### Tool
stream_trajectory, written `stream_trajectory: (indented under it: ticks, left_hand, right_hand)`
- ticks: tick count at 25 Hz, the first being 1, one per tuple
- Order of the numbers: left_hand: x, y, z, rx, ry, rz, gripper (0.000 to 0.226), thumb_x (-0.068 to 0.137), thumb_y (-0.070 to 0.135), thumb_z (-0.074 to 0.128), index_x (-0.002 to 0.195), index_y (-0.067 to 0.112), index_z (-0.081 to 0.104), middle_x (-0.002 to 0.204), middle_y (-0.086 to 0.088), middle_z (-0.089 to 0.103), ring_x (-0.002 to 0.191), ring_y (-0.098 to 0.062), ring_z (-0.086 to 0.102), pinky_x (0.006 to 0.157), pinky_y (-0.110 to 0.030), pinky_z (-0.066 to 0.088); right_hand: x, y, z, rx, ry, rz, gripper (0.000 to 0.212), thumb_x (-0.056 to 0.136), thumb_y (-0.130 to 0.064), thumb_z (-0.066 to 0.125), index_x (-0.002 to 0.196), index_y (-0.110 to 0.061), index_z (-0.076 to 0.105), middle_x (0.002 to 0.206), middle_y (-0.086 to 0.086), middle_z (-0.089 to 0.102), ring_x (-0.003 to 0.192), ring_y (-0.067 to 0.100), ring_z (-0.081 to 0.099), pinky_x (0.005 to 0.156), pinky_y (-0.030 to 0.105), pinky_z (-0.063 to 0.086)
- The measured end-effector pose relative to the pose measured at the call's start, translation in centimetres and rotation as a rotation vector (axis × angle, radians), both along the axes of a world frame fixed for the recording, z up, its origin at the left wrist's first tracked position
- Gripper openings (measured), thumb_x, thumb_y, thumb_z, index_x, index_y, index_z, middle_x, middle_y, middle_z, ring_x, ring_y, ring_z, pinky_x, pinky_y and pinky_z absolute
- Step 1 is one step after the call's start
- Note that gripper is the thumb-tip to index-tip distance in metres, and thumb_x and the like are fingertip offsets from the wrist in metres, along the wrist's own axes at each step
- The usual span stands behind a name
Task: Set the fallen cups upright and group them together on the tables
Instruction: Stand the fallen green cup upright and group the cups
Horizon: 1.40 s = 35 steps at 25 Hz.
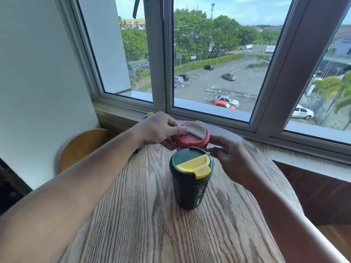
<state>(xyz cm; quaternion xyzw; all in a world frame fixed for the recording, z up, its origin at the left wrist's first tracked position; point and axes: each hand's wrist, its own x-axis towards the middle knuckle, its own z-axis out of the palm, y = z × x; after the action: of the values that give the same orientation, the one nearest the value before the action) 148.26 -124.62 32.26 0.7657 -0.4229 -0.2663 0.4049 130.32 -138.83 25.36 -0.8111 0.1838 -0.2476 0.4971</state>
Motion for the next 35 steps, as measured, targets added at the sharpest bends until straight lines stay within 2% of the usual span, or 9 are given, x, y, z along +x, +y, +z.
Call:
stream_trajectory:
  ticks: [7,10,12,15,19,24,29,33,35]
  left_hand:
    - [0.6,0.0,-0.3,-0.021,-0.014,0.000,0.039,0.089,0.037,0.068,0.107,0.003,0.068,0.086,-0.022,0.074,0.068,-0.026,0.075,0.058,-0.029,0.061]
    - [2.7,-0.1,-0.6,-0.081,-0.251,0.116,0.041,0.088,0.047,0.065,0.105,0.009,0.066,0.084,-0.010,0.070,0.061,-0.017,0.072,0.054,-0.029,0.059]
    - [5.2,-0.2,-1.2,-0.045,-0.527,0.252,0.037,0.089,0.049,0.064,0.107,0.016,0.065,0.091,-0.001,0.068,0.069,-0.013,0.066,0.059,-0.028,0.053]
    - [8.8,0.0,-2.9,0.139,-0.646,0.365,0.044,0.087,0.044,0.067,0.121,0.017,0.058,0.114,-0.009,0.064,0.094,-0.021,0.059,0.075,-0.032,0.045]
    - [10.4,0.1,-4.7,0.325,-0.504,0.385,0.078,0.082,0.057,0.067,0.142,0.017,0.040,0.136,-0.015,0.054,0.118,-0.029,0.054,0.088,-0.036,0.043]
    - [10.5,-0.5,-5.2,0.338,-0.378,0.392,0.100,0.075,0.060,0.074,0.151,0.013,0.028,0.149,-0.016,0.047,0.132,-0.033,0.047,0.103,-0.043,0.041]
    - [9.3,1.3,-5.2,0.021,-0.328,0.416,0.091,0.073,0.047,0.081,0.146,0.018,0.035,0.139,-0.012,0.054,0.121,-0.030,0.054,0.098,-0.041,0.045]
    - [7.5,4.6,-4.6,-0.221,-0.205,0.257,0.113,0.054,0.052,0.091,0.147,0.027,0.032,0.141,-0.007,0.051,0.125,-0.024,0.053,0.105,-0.044,0.048]
    - [5.9,5.9,-4.5,-0.304,-0.119,0.150,0.106,0.056,0.036,0.091,0.146,0.026,0.035,0.137,-0.005,0.053,0.123,-0.019,0.054,0.104,-0.040,0.050]
  right_hand:
    - [0.3,0.2,-0.4,0.040,-0.036,-0.050,0.031,0.099,-0.012,0.051,0.106,-0.039,0.064,0.107,-0.012,0.074,0.096,0.010,0.071,0.096,0.051,0.053]
    - [0.3,0.2,-0.2,0.025,-0.054,-0.079,0.019,0.099,-0.025,0.052,0.108,-0.038,0.062,0.104,-0.013,0.072,0.097,0.004,0.067,0.098,0.049,0.052]
    - [0.1,0.5,0.4,-0.024,-0.079,-0.116,0.018,0.100,-0.027,0.052,0.114,-0.032,0.062,0.108,-0.015,0.069,0.099,-0.006,0.063,0.099,0.035,0.051]
    - [-0.5,1.4,1.6,-0.112,-0.153,-0.155,0.017,0.099,-0.027,0.055,0.114,-0.030,0.062,0.112,-0.018,0.065,0.100,-0.026,0.054,0.092,0.005,0.045]
    - [-1.3,1.9,2.2,-0.239,-0.161,-0.011,0.038,0.087,-0.054,0.056,0.120,-0.036,0.062,0.140,-0.022,0.054,0.131,-0.006,0.048,0.108,0.027,0.041]
    - [-1.3,2.1,2.3,-0.258,-0.076,0.142,0.032,0.083,-0.043,0.058,0.111,-0.033,0.068,0.143,-0.019,0.053,0.135,-0.004,0.045,0.115,0.042,0.037]
    - [-1.1,1.9,2.0,-0.221,-0.089,0.161,0.026,0.083,-0.035,0.060,0.106,-0.030,0.070,0.141,-0.017,0.054,0.134,0.002,0.049,0.114,0.048,0.037]
    - [-1.0,1.9,1.9,-0.219,-0.104,0.159,0.026,0.084,-0.037,0.059,0.106,-0.030,0.071,0.139,-0.018,0.055,0.133,0.002,0.049,0.113,0.049,0.038]
    - [-1.0,1.9,1.8,-0.211,-0.113,0.159,0.026,0.084,-0.038,0.059,0.106,-0.030,0.071,0.138,-0.018,0.055,0.133,0.002,0.049,0.113,0.049,0.039]
